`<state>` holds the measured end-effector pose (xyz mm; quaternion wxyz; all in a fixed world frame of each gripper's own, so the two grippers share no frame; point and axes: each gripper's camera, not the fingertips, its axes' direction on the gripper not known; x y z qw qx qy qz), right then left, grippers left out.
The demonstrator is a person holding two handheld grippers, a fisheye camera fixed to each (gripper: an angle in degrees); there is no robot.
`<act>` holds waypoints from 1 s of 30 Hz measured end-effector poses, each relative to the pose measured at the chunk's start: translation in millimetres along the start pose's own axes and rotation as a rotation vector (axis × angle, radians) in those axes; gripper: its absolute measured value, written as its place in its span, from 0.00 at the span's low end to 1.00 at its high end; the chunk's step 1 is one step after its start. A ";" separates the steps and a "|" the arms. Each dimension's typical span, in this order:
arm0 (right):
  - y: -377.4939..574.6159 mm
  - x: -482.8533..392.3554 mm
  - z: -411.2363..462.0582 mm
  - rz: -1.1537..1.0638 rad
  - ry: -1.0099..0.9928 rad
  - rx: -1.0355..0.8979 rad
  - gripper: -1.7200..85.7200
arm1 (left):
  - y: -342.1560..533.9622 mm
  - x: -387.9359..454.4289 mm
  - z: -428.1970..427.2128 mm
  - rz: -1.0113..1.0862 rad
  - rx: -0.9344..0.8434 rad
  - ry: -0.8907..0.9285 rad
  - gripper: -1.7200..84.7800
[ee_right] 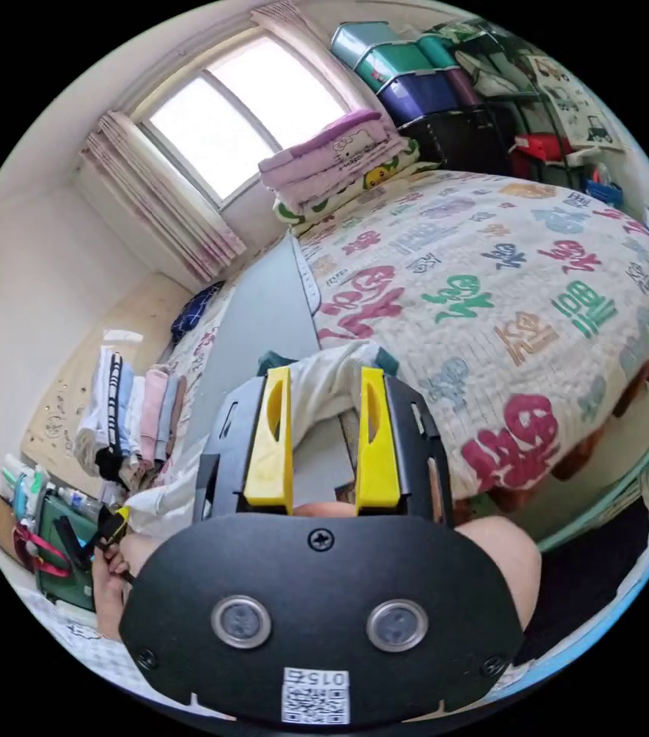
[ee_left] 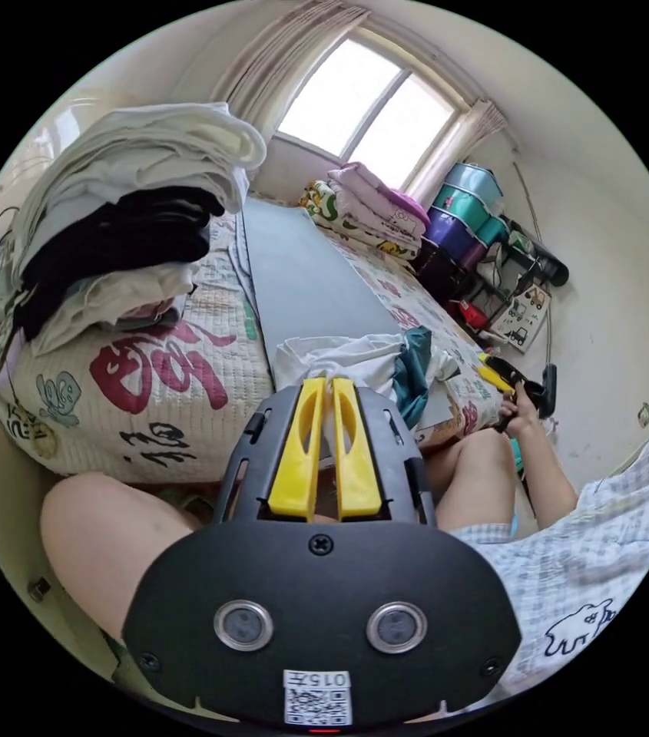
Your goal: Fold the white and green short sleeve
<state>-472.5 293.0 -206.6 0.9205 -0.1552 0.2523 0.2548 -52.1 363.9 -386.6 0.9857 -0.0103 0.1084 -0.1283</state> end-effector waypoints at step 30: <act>-32.6 29.8 -54.6 0.090 0.072 0.057 0.02 | -98.6 91.9 139.2 0.307 -0.309 0.292 0.04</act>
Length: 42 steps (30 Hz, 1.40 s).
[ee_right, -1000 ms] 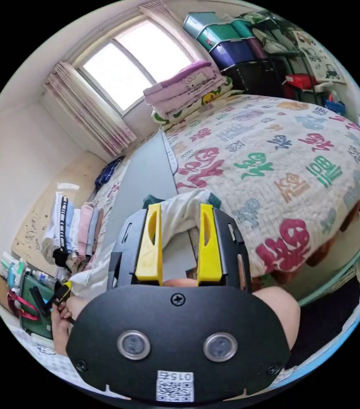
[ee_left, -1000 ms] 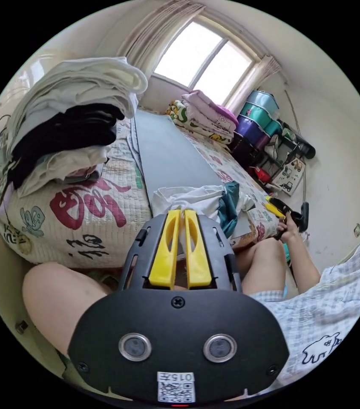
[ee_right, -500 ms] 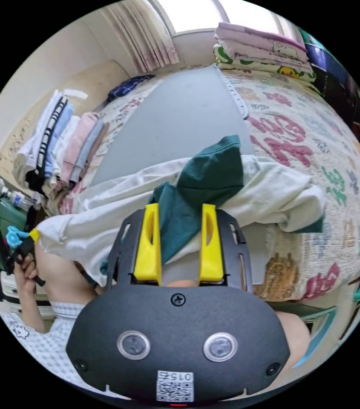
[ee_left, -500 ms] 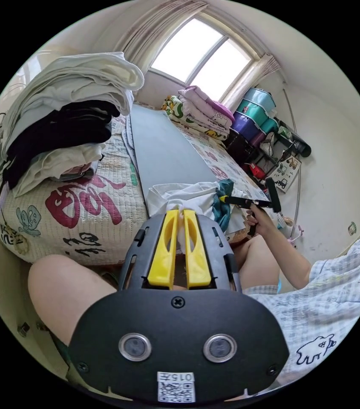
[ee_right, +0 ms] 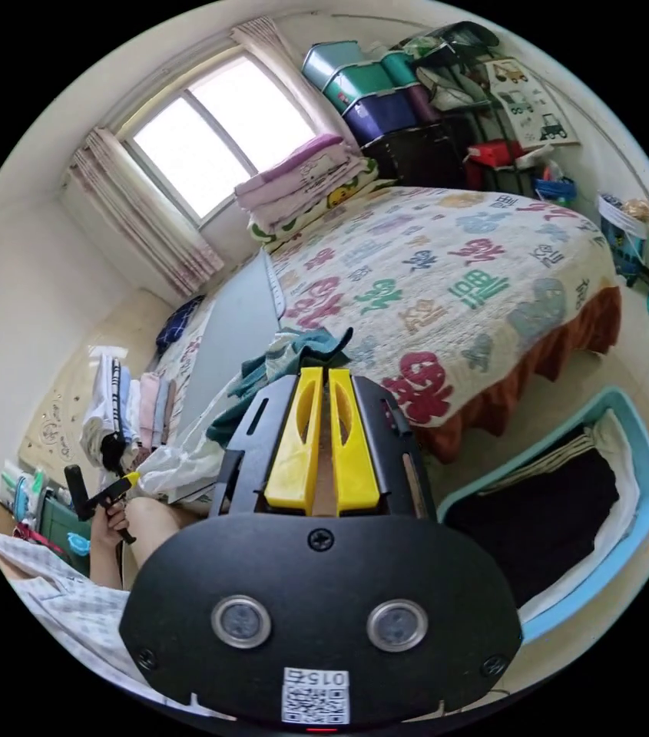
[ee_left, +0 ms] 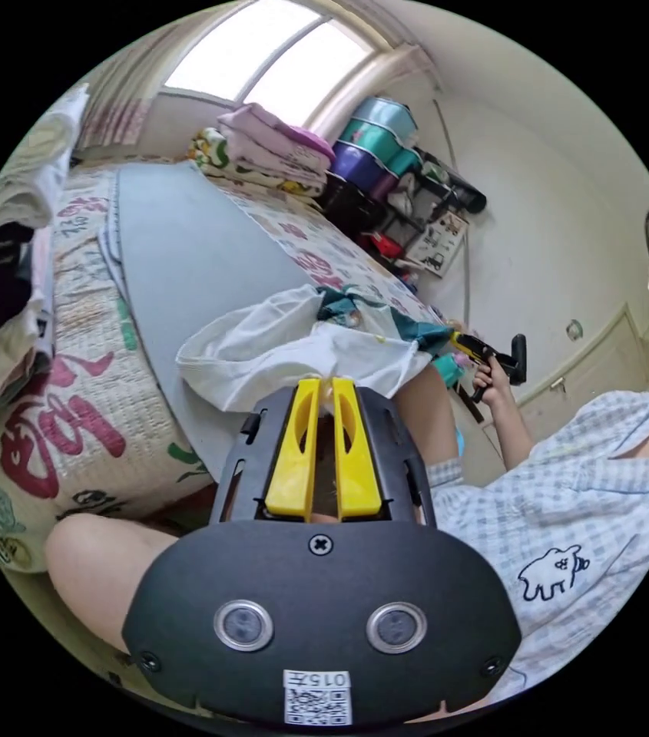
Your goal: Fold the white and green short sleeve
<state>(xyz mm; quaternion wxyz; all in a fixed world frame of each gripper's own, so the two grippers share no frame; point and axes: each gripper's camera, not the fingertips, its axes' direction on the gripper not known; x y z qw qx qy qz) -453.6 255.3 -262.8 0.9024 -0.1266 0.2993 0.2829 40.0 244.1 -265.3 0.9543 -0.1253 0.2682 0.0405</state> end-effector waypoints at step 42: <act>-152.1 104.5 192.8 -0.018 -0.316 -0.394 0.05 | -497.0 58.9 523.9 0.264 -0.484 0.093 0.03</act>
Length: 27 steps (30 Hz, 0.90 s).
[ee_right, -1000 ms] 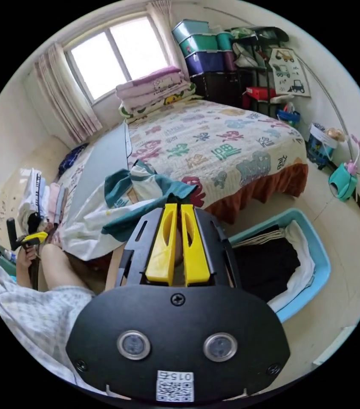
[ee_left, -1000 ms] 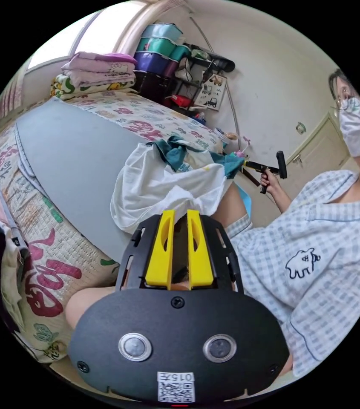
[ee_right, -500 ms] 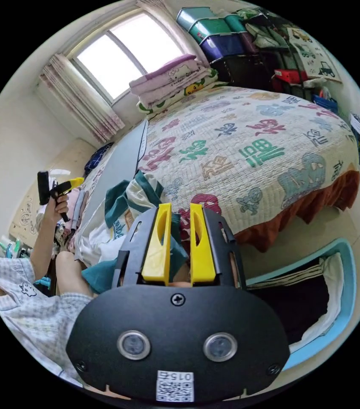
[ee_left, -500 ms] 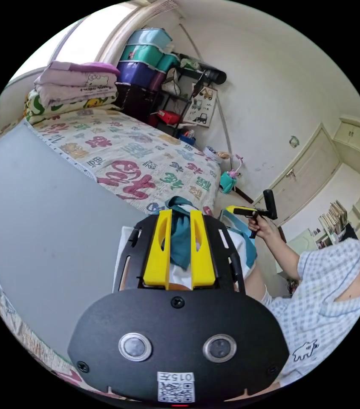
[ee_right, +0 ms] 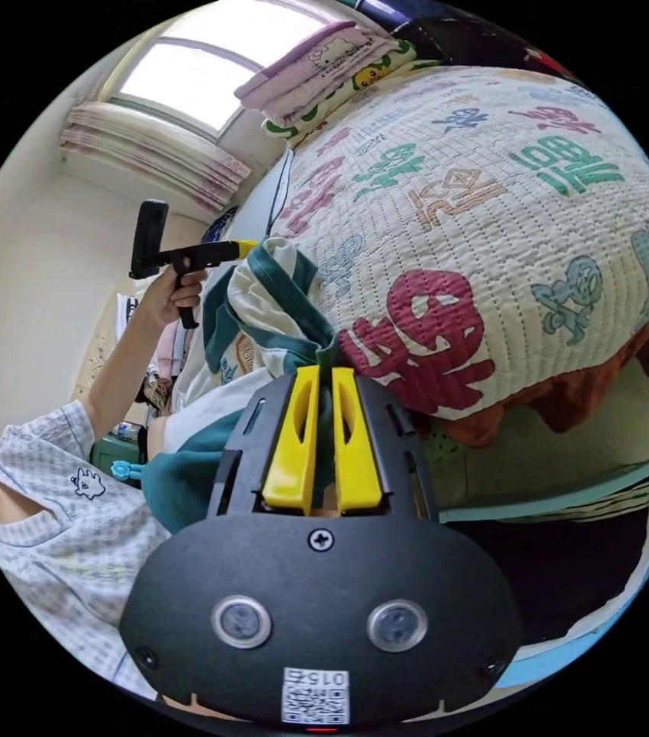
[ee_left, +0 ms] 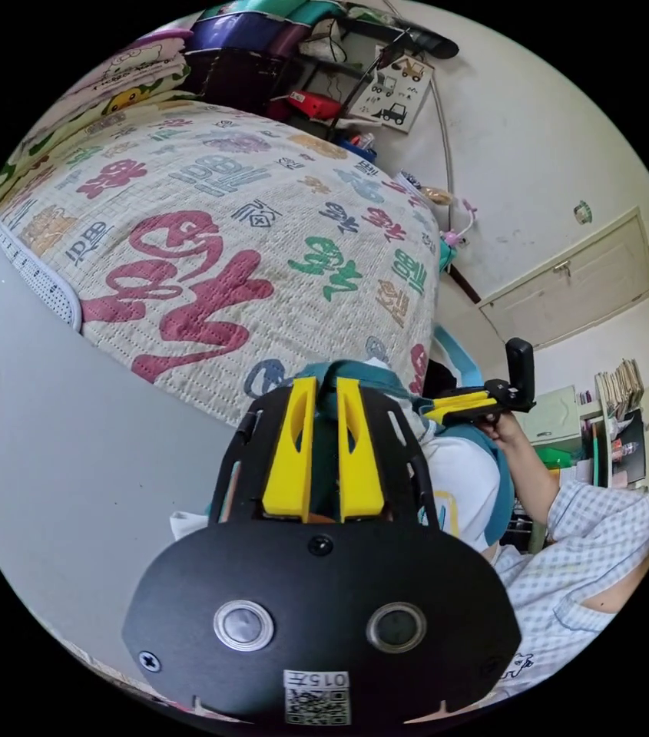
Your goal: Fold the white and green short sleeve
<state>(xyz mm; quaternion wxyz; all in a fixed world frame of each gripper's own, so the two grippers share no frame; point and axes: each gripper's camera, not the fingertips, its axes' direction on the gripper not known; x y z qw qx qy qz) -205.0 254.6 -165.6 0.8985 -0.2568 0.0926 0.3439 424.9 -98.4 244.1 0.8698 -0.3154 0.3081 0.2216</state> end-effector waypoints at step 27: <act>142.5 23.0 -36.2 0.044 -0.003 0.360 0.02 | 166.5 -15.9 -18.3 -0.035 0.348 0.016 0.02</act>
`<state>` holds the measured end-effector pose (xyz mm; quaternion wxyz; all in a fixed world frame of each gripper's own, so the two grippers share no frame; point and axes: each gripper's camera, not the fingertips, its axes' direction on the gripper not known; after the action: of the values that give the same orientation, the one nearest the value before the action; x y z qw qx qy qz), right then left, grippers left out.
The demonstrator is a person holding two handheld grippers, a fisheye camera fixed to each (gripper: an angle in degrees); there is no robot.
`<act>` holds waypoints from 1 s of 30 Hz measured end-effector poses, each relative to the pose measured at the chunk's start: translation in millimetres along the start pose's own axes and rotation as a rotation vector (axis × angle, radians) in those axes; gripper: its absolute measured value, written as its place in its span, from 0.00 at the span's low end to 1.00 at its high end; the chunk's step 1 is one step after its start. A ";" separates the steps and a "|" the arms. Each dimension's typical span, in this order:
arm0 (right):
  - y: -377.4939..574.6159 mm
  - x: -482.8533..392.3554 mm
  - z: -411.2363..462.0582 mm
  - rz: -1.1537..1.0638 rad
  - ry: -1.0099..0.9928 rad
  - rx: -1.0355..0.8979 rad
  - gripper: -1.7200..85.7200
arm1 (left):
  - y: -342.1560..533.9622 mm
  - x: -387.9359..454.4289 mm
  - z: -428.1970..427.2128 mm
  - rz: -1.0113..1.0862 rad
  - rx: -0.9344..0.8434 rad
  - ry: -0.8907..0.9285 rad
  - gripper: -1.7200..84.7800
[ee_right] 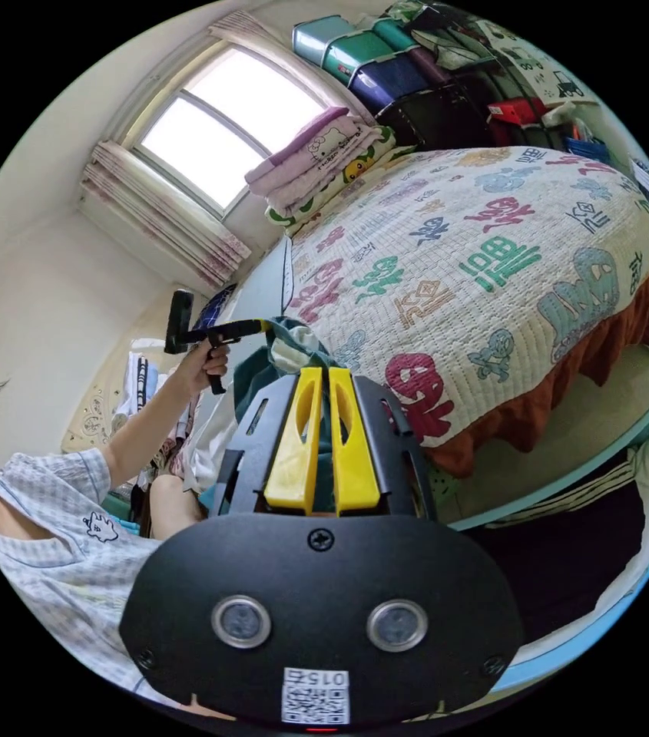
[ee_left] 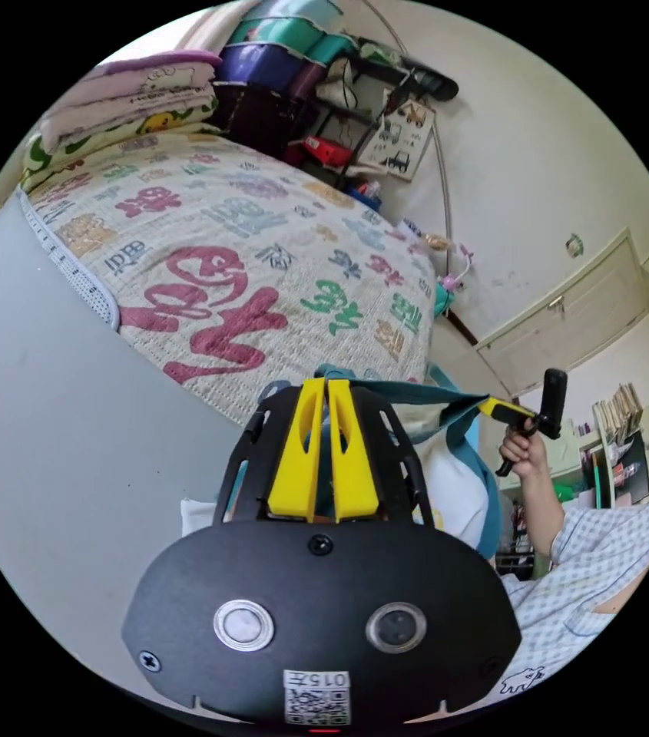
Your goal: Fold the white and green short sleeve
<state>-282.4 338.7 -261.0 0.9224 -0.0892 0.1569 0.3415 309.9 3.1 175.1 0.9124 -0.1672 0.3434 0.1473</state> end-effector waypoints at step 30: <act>252.5 -217.2 -156.4 -0.722 -0.951 0.370 0.02 | 631.6 339.9 -547.3 0.583 1.651 -0.418 0.01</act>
<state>-640.1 355.0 -345.6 0.9487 0.1864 -0.2544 -0.0224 -3.4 401.9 -571.1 0.7124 0.6654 0.1957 0.1068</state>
